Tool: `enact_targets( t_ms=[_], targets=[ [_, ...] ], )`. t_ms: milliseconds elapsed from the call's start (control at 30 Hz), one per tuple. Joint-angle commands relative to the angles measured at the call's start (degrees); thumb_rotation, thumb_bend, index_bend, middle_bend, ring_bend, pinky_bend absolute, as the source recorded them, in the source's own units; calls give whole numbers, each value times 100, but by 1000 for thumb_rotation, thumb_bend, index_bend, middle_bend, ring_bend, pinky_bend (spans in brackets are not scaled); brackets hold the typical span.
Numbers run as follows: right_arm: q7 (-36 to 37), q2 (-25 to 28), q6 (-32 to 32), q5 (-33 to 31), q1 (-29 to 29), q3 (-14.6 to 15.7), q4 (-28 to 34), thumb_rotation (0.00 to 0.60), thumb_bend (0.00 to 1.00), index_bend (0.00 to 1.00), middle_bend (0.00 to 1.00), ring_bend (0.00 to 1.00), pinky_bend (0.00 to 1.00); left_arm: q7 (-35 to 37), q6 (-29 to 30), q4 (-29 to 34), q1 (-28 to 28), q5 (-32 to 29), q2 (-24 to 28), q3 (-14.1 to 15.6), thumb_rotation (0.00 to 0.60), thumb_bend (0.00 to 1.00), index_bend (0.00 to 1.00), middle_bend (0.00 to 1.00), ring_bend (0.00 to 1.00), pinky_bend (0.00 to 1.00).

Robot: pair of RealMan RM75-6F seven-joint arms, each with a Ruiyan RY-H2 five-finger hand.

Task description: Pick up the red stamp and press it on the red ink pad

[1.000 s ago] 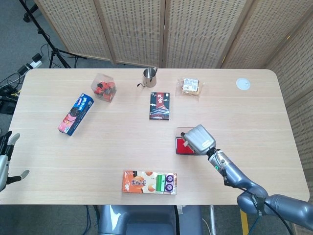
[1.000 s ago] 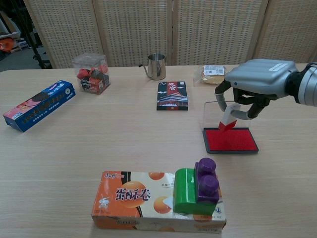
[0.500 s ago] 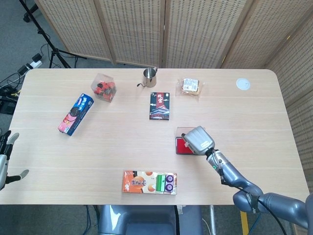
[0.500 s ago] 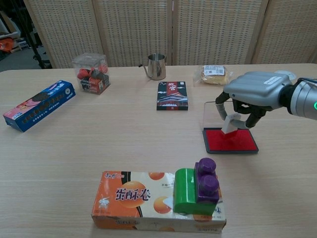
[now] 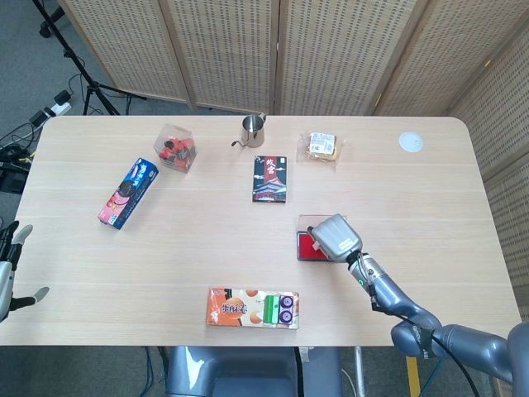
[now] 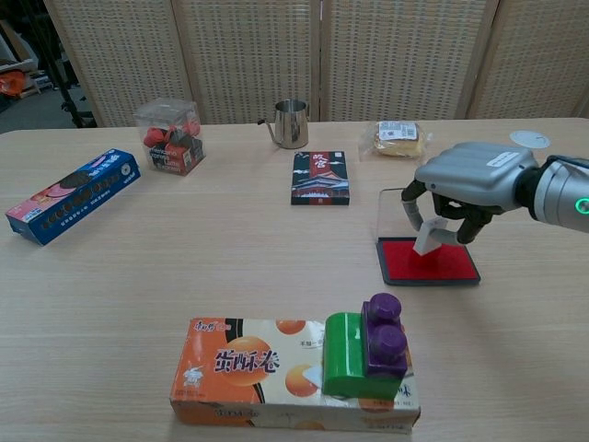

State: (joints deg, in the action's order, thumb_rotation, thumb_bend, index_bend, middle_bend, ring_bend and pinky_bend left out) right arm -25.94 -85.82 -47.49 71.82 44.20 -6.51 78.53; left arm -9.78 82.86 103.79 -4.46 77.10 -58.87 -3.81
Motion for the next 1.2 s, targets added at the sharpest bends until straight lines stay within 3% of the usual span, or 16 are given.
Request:
enact_targets(
  t_ms=[33,833,1200],
  targets=[
    [-1,-55,10,-29,9,30,-75,600,543,521,943,1000,1000,8,-3,0,-1,-4,2,0,600,0,0,0,0,0],
    [-44,-194,23,-151,-11,198,-317,600,543,521,943,1000,1000,53,-1,0,7,23,25,34,600,0,0,0,0,0],
    [-137,-23,-119,-181,-31,161,-37,600,543,521,943,1000,1000,90,27,4,26,87,47,61,600,0,0,0,0,0]
  ],
)
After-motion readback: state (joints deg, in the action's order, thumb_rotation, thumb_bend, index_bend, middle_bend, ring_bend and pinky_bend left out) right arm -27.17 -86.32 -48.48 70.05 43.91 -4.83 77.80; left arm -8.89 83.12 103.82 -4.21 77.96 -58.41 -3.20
